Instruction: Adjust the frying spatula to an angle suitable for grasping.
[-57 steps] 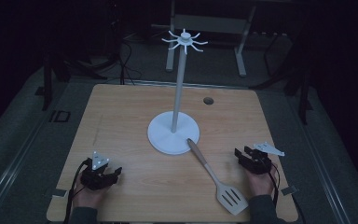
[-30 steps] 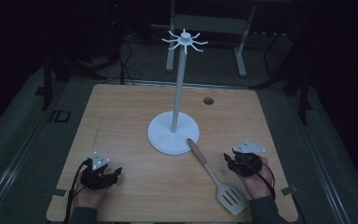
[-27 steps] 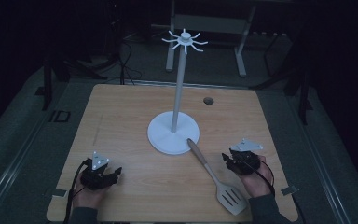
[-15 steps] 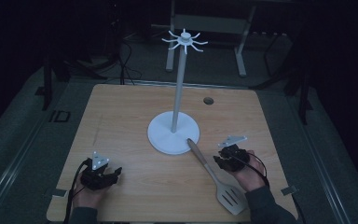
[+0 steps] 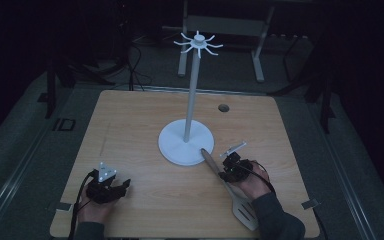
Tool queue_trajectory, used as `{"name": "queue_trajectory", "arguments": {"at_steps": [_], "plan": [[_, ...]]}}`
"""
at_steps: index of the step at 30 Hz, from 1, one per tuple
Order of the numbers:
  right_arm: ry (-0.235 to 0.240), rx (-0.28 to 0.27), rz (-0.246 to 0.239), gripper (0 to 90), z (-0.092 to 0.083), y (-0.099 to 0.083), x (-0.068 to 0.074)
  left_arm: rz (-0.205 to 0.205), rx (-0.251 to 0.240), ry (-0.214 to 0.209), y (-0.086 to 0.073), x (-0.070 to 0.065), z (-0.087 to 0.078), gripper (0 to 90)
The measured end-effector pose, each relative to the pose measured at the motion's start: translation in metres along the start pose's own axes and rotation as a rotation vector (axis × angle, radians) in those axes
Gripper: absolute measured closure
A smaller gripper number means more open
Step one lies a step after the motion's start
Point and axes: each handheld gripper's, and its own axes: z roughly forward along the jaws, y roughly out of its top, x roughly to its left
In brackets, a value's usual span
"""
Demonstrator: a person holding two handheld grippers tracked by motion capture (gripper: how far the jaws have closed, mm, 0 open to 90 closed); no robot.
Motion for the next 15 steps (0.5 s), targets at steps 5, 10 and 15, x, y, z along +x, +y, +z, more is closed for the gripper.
{"name": "queue_trajectory", "arguments": {"at_steps": [5,10,15], "plan": [[0.035,0.014,0.009,67.2,0.005,0.002,0.0,0.0,0.001,0.0,0.0,0.0,0.0,39.6],[0.028,0.054,-0.006,69.3,0.013,0.003,0.004,0.0,0.002,0.0,0.0,0.0,0.0,39.5],[0.037,0.066,-0.013,72.4,0.016,0.008,0.002,0.001,0.003,0.0,0.0,0.0,0.0,39.5]]}}
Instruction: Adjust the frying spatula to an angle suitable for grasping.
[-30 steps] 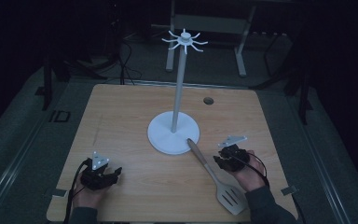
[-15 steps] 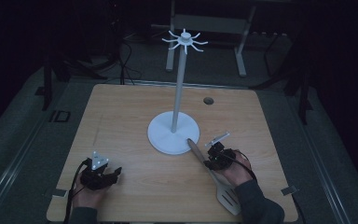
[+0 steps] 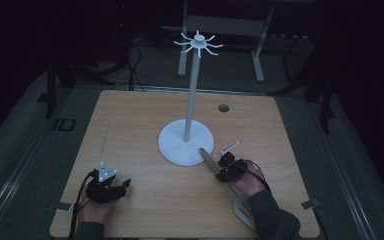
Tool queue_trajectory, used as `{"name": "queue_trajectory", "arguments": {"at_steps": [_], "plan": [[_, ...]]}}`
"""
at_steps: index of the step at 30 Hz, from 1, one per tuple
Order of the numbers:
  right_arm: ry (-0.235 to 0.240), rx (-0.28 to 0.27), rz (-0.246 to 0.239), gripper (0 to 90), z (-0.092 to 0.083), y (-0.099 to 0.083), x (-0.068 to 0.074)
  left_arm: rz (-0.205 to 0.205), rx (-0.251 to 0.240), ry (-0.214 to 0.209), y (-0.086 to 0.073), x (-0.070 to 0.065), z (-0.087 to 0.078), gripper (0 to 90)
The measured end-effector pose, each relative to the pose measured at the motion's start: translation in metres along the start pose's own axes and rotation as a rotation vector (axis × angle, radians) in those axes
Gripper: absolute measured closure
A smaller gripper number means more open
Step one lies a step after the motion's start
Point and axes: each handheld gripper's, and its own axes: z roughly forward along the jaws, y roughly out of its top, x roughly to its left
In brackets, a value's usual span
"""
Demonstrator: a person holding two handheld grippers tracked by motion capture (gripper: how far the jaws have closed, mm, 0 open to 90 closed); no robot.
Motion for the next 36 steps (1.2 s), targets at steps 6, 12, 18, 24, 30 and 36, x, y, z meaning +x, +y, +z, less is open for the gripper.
{"name": "queue_trajectory", "arguments": {"at_steps": [6,12,18,24,30,36], "plan": [[-0.013,0.011,-0.041,74.3,0.005,0.016,0.003,0.001,0.001,0.0,0.0,0.0,0.0,39.5],[-0.01,0.009,-0.047,73.8,0.01,0.03,0.0,-0.001,-0.002,-0.001,0.0,0.0,0.0,39.5],[0.01,0.032,-0.036,71.3,0.018,0.036,-0.004,-0.001,-0.001,0.0,0.0,0.001,0.0,39.5],[0.008,0.053,-0.031,71.2,0.019,0.04,-0.005,-0.001,-0.002,-0.001,0.0,0.0,0.0,39.5],[-0.023,0.061,-0.043,74.3,0.019,0.04,0.0,0.0,-0.001,-0.001,0.0,0.0,0.0,39.5],[-0.039,0.036,-0.048,74.5,0.018,0.038,0.003,0.001,0.0,-0.001,0.001,0.0,0.001,39.5]]}}
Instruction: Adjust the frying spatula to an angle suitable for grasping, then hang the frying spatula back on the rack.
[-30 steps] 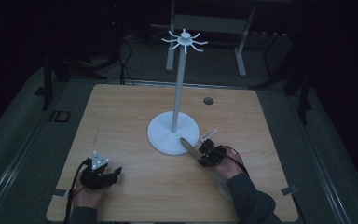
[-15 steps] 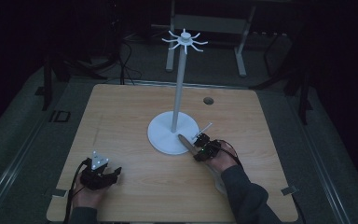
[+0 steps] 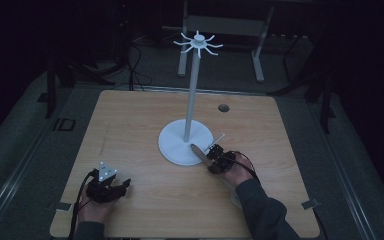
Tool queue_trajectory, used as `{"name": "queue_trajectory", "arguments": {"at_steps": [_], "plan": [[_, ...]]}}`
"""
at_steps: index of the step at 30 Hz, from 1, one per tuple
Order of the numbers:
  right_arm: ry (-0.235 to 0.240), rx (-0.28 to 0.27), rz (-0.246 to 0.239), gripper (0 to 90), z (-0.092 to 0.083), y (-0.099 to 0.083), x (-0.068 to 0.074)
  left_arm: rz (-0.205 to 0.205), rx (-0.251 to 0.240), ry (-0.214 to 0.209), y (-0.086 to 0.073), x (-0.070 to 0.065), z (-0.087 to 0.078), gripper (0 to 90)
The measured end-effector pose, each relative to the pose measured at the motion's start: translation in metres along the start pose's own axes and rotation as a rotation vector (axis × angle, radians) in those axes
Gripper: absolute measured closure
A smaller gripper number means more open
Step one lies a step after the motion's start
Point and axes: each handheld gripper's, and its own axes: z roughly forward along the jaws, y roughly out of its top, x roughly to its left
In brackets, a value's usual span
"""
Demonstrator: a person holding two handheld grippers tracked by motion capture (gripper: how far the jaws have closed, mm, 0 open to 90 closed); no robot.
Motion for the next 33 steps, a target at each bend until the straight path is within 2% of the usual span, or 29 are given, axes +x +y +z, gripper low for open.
{"name": "queue_trajectory", "arguments": {"at_steps": [6,18,19,22,25,26,30,31,33], "plan": [[-0.027,-0.032,-0.018,74.6,-0.003,0.0,0.003,0.001,-0.001,0.0,0.0,0.0,0.0,39.5],[-0.041,-0.131,-0.002,74.6,-0.017,-0.003,0.006,0.001,0.001,0.001,0.0,0.0,0.0,39.5],[-0.045,-0.164,0.004,74.6,-0.019,-0.004,0.006,0.001,0.0,0.0,0.0,-0.001,0.0,39.5],[-0.048,-0.205,0.015,74.6,-0.025,-0.004,0.006,0.001,0.001,0.001,0.0,-0.001,0.0,39.5],[-0.048,-0.218,0.024,74.6,-0.027,-0.004,0.006,0.002,0.0,0.001,0.0,-0.001,0.0,39.5],[-0.057,-0.266,0.033,74.6,-0.033,-0.004,0.007,0.002,-0.001,0.001,0.0,-0.001,-0.001,39.5],[-0.06,-0.286,0.03,74.5,-0.037,-0.004,0.006,0.001,0.001,0.0,0.0,-0.001,0.0,39.5],[-0.064,-0.322,0.043,74.6,-0.042,-0.003,0.007,0.001,0.0,0.0,0.0,-0.001,0.0,39.5],[-0.069,-0.344,0.045,74.6,-0.045,-0.003,0.006,0.002,0.002,0.001,0.0,-0.001,0.0,39.5]]}}
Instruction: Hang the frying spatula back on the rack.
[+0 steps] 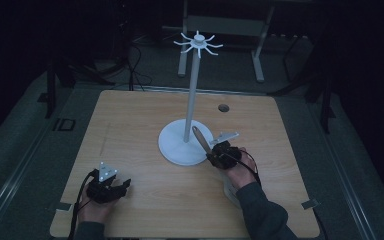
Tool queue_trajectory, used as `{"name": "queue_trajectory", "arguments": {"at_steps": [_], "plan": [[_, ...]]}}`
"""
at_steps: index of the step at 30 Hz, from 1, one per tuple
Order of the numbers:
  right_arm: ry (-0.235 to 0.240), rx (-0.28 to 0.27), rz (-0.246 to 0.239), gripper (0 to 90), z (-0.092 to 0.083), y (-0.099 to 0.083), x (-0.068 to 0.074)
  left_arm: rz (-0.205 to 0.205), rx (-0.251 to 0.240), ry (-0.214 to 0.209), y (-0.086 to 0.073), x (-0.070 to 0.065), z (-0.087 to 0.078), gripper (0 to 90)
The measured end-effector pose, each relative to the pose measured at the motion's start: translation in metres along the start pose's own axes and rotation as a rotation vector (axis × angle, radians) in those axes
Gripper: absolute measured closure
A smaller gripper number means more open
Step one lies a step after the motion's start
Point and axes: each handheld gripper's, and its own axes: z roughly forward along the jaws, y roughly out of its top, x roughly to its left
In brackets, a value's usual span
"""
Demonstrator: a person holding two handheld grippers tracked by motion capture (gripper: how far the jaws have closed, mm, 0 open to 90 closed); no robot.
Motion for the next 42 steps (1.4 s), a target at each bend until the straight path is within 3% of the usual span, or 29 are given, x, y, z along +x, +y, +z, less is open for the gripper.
{"name": "queue_trajectory", "arguments": {"at_steps": [10,14,42], "plan": [[-0.021,-0.081,0.025,74.5,-0.008,0.002,-0.001,0.0,-0.001,-0.001,0.0,0.0,0.0,39.5],[-0.039,-0.143,0.03,74.5,-0.015,0.003,-0.001,0.0,-0.001,0.0,0.0,0.0,0.0,39.5],[-0.047,-0.298,0.015,74.6,-0.041,0.017,0.003,0.0,-0.004,0.002,0.0,0.001,0.0,39.5]]}}
